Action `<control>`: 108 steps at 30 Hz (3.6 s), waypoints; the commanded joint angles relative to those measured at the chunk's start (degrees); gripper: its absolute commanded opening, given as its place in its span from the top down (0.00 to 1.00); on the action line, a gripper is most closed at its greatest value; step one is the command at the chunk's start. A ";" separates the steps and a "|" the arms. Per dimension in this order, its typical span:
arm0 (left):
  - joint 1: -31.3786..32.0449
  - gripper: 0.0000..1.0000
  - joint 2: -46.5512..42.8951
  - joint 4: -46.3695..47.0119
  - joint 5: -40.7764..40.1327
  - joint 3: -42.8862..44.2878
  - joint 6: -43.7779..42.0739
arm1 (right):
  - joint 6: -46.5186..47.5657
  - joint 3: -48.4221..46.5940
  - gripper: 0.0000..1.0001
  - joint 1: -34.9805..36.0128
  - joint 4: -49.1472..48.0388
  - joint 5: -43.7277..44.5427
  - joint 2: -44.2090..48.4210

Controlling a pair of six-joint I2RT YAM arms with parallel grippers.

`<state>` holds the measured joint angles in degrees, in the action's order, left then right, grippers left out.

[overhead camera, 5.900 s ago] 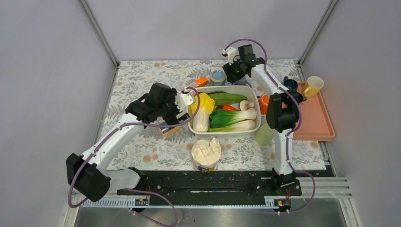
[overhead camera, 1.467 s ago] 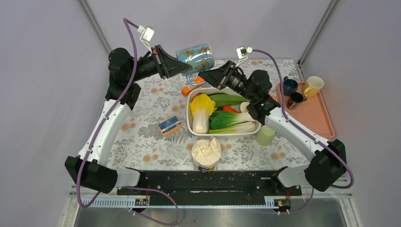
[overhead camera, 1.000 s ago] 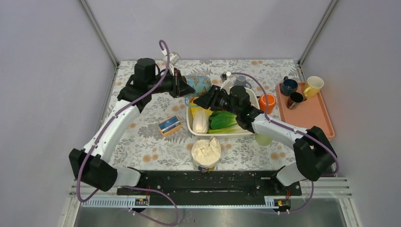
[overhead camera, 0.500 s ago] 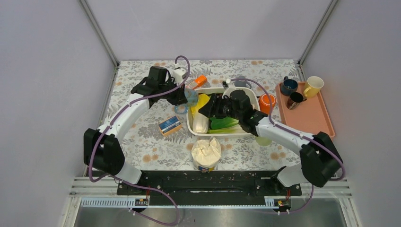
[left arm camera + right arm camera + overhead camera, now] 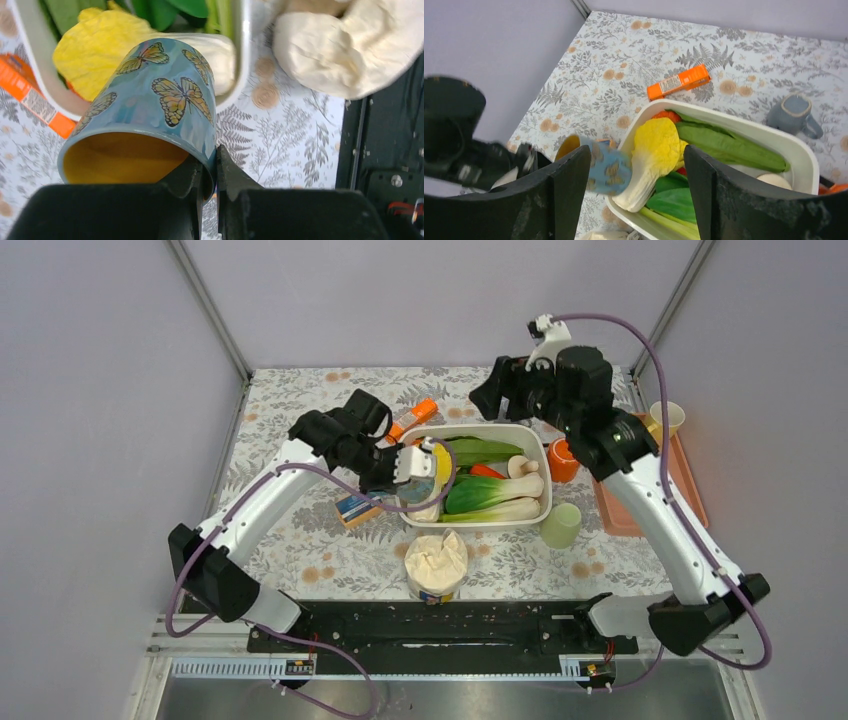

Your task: Turn the mug right side up

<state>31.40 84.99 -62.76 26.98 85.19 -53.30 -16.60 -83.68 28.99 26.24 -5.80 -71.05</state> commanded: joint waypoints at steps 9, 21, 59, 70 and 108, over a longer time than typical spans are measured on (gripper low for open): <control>9.33 1.00 -6.74 -15.21 -7.64 8.03 -23.80 | 9.31 -35.72 0.16 9.65 29.41 -5.83 -26.76; 10.94 1.00 -6.23 -15.35 -8.63 8.27 -24.32 | 12.92 -44.52 0.16 16.60 39.86 -12.28 -36.66; 9.37 0.18 -13.97 2.62 -13.24 6.58 -5.54 | 10.24 -25.28 1.00 12.34 19.77 10.27 -27.06; 5.95 0.04 -17.64 10.36 -12.56 0.62 7.62 | 4.92 -2.16 1.00 -10.44 8.20 15.34 -3.18; -1.63 0.03 -14.39 14.90 -13.06 -8.71 13.31 | 3.64 15.50 1.00 -62.61 -17.48 19.63 -12.33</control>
<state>30.39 70.30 -48.47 13.30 74.11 -41.28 -13.02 -63.86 -33.76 19.51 12.80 -82.04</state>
